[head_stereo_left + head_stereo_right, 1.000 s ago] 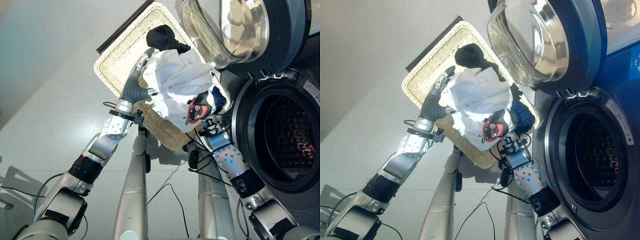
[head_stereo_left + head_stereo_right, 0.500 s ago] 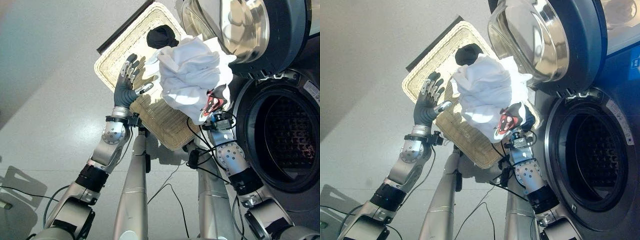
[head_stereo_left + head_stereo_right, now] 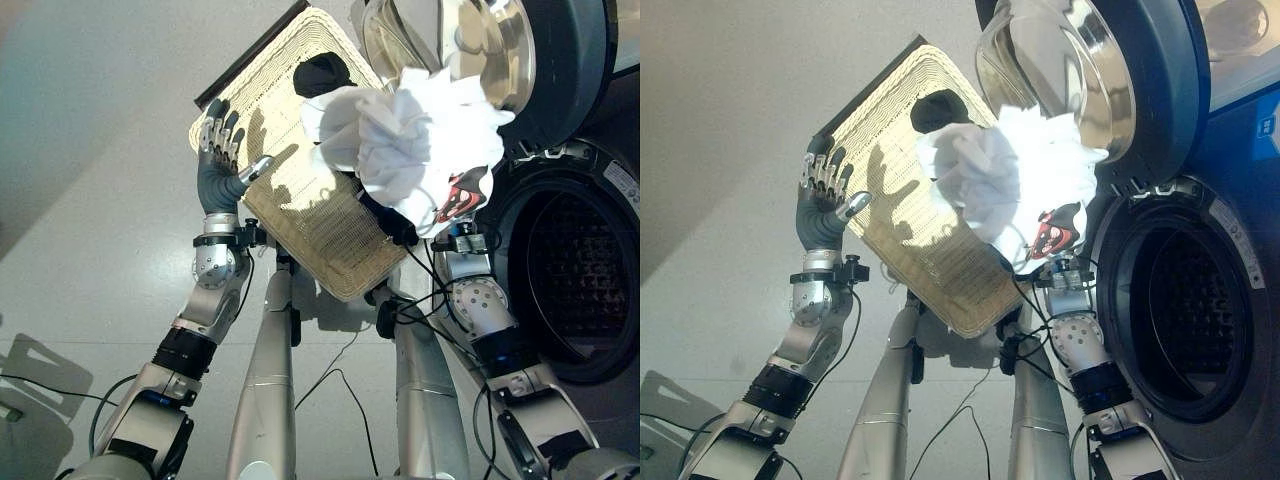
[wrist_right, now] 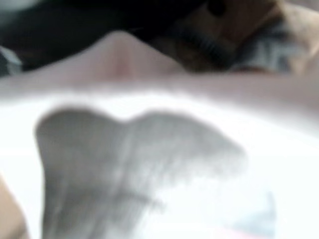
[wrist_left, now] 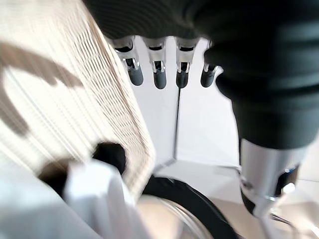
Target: Put the clothes into the washing machine.
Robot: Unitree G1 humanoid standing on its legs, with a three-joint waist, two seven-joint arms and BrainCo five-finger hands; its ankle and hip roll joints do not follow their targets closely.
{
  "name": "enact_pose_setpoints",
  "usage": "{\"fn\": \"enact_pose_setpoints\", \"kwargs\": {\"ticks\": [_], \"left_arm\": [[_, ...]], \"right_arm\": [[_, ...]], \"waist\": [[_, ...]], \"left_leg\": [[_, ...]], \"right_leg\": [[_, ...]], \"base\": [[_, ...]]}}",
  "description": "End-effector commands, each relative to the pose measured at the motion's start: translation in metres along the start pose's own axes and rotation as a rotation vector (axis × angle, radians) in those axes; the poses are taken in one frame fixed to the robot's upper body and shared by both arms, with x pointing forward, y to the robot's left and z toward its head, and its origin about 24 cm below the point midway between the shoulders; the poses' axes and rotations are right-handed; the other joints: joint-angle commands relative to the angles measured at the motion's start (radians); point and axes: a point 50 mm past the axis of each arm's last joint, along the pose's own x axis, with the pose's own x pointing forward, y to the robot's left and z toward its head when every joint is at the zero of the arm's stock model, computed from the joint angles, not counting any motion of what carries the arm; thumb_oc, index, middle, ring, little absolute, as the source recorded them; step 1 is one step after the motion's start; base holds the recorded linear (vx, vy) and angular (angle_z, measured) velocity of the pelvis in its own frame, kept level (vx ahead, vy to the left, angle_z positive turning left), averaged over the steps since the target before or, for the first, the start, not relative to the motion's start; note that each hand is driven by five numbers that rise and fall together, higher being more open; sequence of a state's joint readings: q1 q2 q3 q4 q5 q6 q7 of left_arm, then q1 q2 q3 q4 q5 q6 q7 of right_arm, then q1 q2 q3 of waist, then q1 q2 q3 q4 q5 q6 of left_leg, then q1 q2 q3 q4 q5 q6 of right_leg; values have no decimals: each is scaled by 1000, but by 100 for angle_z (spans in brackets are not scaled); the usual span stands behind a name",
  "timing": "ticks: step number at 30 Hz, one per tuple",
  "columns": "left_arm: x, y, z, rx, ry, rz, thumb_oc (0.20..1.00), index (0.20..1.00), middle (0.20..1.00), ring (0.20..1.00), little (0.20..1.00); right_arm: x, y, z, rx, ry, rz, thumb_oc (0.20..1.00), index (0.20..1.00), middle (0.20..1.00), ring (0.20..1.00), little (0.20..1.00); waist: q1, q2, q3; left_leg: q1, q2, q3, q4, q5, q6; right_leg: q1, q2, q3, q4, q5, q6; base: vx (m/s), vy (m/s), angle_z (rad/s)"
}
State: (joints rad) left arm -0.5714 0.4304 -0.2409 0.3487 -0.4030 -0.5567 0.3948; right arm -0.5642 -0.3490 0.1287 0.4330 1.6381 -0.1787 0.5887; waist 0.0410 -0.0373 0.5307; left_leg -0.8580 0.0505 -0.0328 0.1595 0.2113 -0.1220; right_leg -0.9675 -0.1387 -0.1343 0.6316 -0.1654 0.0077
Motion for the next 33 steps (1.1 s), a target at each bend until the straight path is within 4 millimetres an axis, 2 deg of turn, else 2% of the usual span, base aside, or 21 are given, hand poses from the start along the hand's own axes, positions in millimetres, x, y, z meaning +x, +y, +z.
{"fn": "enact_pose_setpoints", "kwargs": {"ticks": [1, 2, 4, 5, 14, 18, 19, 22, 24, 26, 27, 28, 29, 31, 32, 33], "left_arm": [[22, 1, 25, 15, -183, 49, 1000, 1000, 1000, 1000, 1000], [25, 4, 21, 55, -174, 78, 1000, 1000, 1000, 1000, 1000], [28, 6, 19, 51, -167, 91, 1000, 1000, 1000, 1000, 1000], [32, 10, 16, 79, -161, 114, 1000, 1000, 1000, 1000, 1000], [40, 17, 8, 125, -140, 181, 1000, 1000, 1000, 1000, 1000], [44, 23, 7, 133, -124, 217, 1000, 1000, 1000, 1000, 1000], [44, 23, 7, 133, -124, 217, 1000, 1000, 1000, 1000, 1000], [46, 26, 7, 141, -128, 234, 1000, 1000, 1000, 1000, 1000], [44, 26, 5, 144, -120, 239, 1000, 1000, 1000, 1000, 1000], [47, 25, 6, 152, -123, 240, 1000, 1000, 1000, 1000, 1000], [47, 25, 6, 152, -123, 240, 1000, 1000, 1000, 1000, 1000], [46, 24, 5, 161, -117, 236, 1000, 1000, 1000, 1000, 1000], [48, 23, 7, 164, -122, 231, 1000, 1000, 1000, 1000, 1000], [46, 22, 5, 175, -115, 221, 1000, 1000, 1000, 1000, 1000], [44, 22, 4, 197, -110, 200, 1000, 1000, 1000, 1000, 1000], [44, 22, 5, 207, -115, 192, 1000, 1000, 1000, 1000, 1000]], "right_arm": [[7, 11, 20, 47, -29, 148, 200, 200, 200, 200, 200], [1, -2, 26, 45, -30, 93, 200, 200, 200, 200, 200], [-1, -8, 30, 50, -34, 71, 200, 200, 200, 200, 200], [-7, -19, 35, 54, -42, 10, 200, 200, 200, 200, 200], [-33, -55, 54, 105, -164, -237, 200, 200, 200, 200, 200], [-56, -73, 71, 83, -286, -418, 200, 200, 200, 200, 200], [-56, -73, 71, 83, -286, -418, 200, 200, 200, 200, 200], [-73, -84, 93, 24, -445, -622, 200, 200, 200, 200, 200], [-81, -86, 102, 11, -502, -698, 200, 200, 200, 200, 200], [-99, -91, 124, -35, -631, -931, 200, 200, 200, 200, 200], [-99, -91, 124, -35, -631, -931, 200, 200, 200, 200, 200], [-108, -91, 140, -93, -687, -1077, 200, 200, 200, 200, 200], [-106, -86, 153, -125, -744, -1170, 200, 200, 200, 200, 200], [-103, -79, 167, -174, -785, -1246, 200, 200, 200, 200, 200], [-97, -63, 196, -249, -880, -1361, 200, 200, 200, 200, 200], [-91, -50, 214, -282, -964, -1406, 200, 200, 200, 200, 200]], "waist": [[-41, 15, -11], [-45, 13, -11], [-48, 13, -11], [-55, 12, -11], [-74, 16, -11], [-86, 22, -11], [-86, 22, -11], [-95, 20, -11], [-96, 21, -11], [-99, 19, -11], [-99, 19, -11], [-98, 18, -11], [-96, 17, -11], [-92, 18, -11], [-83, 13, -11], [-81, 10, -11]], "left_leg": [[-7, -63, 69, 127, -134, 20], [-8, -60, 72, 127, -133, 18], [-8, -59, 74, 127, -133, 17], [-9, -56, 78, 126, -132, 14], [-9, -48, 98, 122, -135, 12], [-7, -38, 113, 119, -137, 9], [-7, -38, 113, 119, -137, 9], [-21, -37, 118, 117, -131, 12], [-13, -34, 117, 120, -142, 10], [-27, -34, 117, 122, -135, 10], [-27, -34, 117, 122, -135, 10], [-23, -31, 114, 126, -144, 8], [-35, -33, 112, 128, -136, 9], [-27, -29, 109, 132, -149, 7], [-22, -27, 101, 142, -160, 6], [-31, -26, 96, 145, -157, 7]], "right_leg": [[66, 40, -53, -332, 296, 132], [65, 42, -51, -334, 298, 132], [64, 43, -48, -336, 299, 132], [62, 47, -43, -340, 301, 133], [60, 60, -26, -360, 308, 131], [60, 60, -14, -372, 312, 127], [60, 60, -14, -372, 312, 127], [47, 63, -7, -383, 325, 125], [55, 66, -4, -380, 317, 126], [42, 67, -2, -383, 329, 124], [42, 67, -2, -383, 329, 124], [49, 67, -3, -380, 323, 127], [39, 66, -4, -383, 334, 126], [49, 67, -6, -379, 324, 129], [58, 69, -10, -376, 318, 130], [54, 69, -13, -378, 324, 129]], "base": [[-12, 30, -3], [0, 0, 0], [-12, 25, -4], [-19, 40, -4], [-21, 37, -8], [-21, 54, -14], [-13, 34, -11], [-18, 11, -11], [6, -6, -6], [-6, -15, -2], [-3, -40, -3], [4, -59, -3], [20, -78, -3], [26, -86, -1], [17, -132, -2], [8, -160, -7]]}}
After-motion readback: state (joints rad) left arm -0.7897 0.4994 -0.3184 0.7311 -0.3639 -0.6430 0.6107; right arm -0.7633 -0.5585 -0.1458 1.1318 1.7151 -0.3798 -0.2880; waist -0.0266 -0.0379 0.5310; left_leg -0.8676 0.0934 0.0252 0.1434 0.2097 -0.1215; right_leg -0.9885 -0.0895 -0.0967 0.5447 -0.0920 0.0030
